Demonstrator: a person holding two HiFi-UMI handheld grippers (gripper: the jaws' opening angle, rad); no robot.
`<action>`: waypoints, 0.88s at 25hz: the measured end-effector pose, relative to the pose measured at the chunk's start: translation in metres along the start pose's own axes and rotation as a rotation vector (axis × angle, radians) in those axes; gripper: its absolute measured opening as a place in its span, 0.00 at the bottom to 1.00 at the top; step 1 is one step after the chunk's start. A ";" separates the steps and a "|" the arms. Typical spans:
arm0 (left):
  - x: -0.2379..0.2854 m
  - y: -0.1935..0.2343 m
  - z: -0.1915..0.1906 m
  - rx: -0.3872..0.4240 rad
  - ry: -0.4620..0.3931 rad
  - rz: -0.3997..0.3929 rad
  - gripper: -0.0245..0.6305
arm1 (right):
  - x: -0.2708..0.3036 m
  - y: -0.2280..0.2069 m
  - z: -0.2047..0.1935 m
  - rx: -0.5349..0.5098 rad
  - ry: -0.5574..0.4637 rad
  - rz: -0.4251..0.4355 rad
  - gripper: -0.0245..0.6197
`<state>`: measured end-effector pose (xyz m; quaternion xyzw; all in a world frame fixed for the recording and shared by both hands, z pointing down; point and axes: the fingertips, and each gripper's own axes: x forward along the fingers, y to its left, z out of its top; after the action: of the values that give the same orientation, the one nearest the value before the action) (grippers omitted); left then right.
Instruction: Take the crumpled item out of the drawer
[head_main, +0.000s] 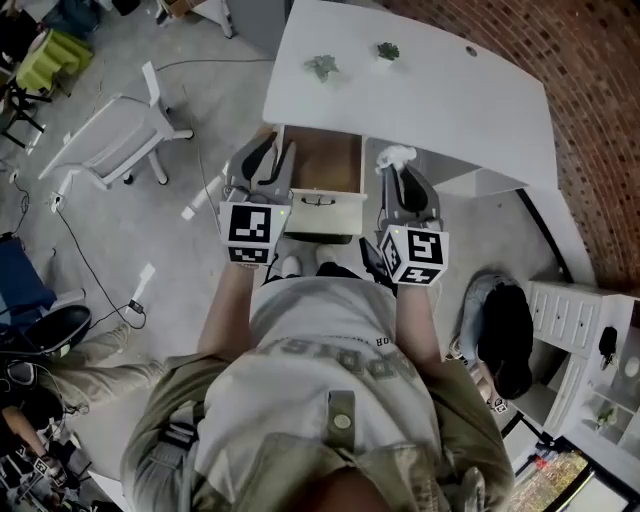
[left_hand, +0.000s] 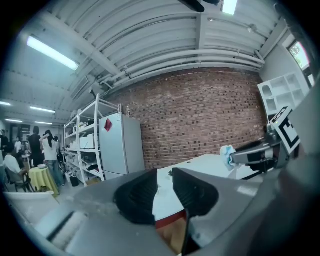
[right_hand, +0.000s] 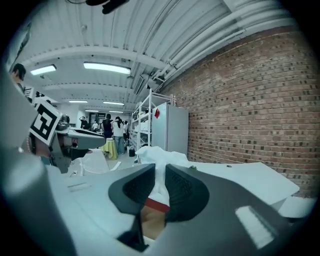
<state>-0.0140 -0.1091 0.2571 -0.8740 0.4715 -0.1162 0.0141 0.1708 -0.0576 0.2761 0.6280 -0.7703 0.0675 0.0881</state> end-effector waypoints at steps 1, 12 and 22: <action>0.000 0.000 0.001 0.006 -0.004 0.001 0.20 | -0.001 -0.001 0.001 0.006 -0.007 -0.007 0.14; 0.002 0.007 0.000 0.015 -0.009 -0.005 0.05 | -0.004 -0.003 0.015 -0.020 -0.057 -0.054 0.14; 0.002 0.016 0.005 0.008 -0.021 0.025 0.05 | -0.009 -0.012 0.031 -0.052 -0.100 -0.090 0.14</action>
<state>-0.0251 -0.1202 0.2500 -0.8693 0.4816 -0.1086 0.0241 0.1828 -0.0577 0.2441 0.6622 -0.7461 0.0117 0.0686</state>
